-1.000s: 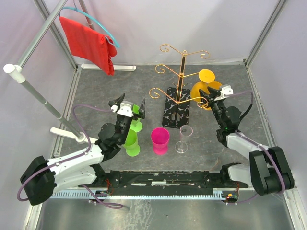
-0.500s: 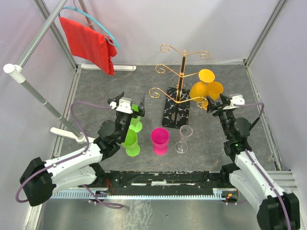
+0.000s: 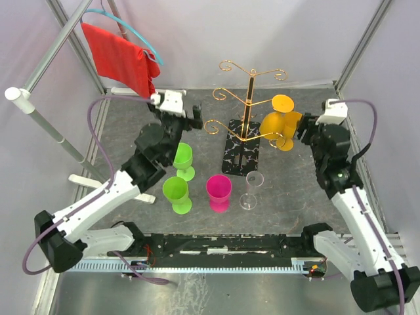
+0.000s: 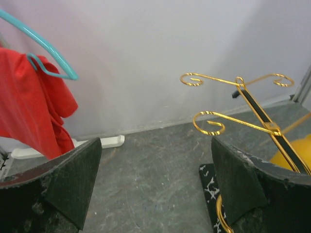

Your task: Place the wine glass upside down on the wine glass rack

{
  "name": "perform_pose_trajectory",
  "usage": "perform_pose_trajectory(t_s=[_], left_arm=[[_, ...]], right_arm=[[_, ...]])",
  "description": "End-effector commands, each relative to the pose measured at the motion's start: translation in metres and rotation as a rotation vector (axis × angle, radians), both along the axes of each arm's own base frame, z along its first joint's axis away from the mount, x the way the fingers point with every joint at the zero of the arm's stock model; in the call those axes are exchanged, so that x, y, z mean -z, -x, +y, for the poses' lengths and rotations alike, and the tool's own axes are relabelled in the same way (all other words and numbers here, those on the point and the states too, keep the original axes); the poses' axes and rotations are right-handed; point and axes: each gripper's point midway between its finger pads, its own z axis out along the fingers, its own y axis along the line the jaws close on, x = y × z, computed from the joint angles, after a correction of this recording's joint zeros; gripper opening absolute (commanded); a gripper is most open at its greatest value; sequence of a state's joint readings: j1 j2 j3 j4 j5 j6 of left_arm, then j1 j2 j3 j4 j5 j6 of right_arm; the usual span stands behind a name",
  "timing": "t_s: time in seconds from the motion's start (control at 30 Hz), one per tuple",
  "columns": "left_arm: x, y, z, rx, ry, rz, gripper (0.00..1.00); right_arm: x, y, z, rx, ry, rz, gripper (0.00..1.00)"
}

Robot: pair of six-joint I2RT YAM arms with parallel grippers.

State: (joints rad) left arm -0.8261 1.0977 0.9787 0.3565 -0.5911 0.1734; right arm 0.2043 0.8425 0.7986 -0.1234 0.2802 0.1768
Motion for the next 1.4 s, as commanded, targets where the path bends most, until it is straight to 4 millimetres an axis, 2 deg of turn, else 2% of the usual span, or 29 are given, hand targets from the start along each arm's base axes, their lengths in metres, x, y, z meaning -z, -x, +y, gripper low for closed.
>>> perform_pose_trajectory(t_s=[0.0, 0.13, 0.17, 0.37, 0.43, 0.77, 1.0, 1.13, 1.3, 1.37], left_arm=[[-0.012, -0.024, 0.011, -0.006, 0.034, 0.121, 0.99], [-0.014, -0.055, 0.014, 0.029, 0.042, 0.187, 0.99], [-0.009, -0.062, 0.013, 0.030, 0.025, 0.210, 0.99], [0.000, -0.084, 0.010, 0.032, -0.013, 0.245, 0.99], [0.004, -0.089, 0.012, 0.025, -0.014, 0.255, 0.99], [0.015, -0.096, 0.014, 0.018, -0.006, 0.263, 0.99], [0.024, -0.107, 0.018, -0.009, -0.024, 0.298, 0.99], [0.025, -0.113, 0.021, -0.016, -0.027, 0.328, 0.99], [0.022, -0.111, 0.023, -0.014, -0.020, 0.348, 0.99], [0.020, -0.110, 0.023, -0.011, -0.013, 0.357, 0.99]], right_arm=[[-0.006, -0.001, -0.023, 0.111, -0.002, 0.108, 0.77], [0.009, -0.022, -0.034, 0.093, -0.095, 0.197, 0.77], [0.015, -0.028, -0.039, 0.093, -0.127, 0.215, 0.77], [0.046, -0.055, -0.055, 0.073, -0.222, 0.289, 0.74], [0.053, -0.063, -0.055, 0.057, -0.236, 0.302, 0.72], [0.055, -0.084, -0.052, 0.021, -0.244, 0.265, 0.71], [0.079, -0.111, -0.058, 0.039, -0.254, 0.314, 0.67], [0.086, -0.120, -0.058, 0.033, -0.253, 0.341, 0.56], [0.081, -0.116, -0.061, 0.038, -0.223, 0.347, 0.35], [0.080, -0.114, -0.062, 0.039, -0.209, 0.359, 0.23]])
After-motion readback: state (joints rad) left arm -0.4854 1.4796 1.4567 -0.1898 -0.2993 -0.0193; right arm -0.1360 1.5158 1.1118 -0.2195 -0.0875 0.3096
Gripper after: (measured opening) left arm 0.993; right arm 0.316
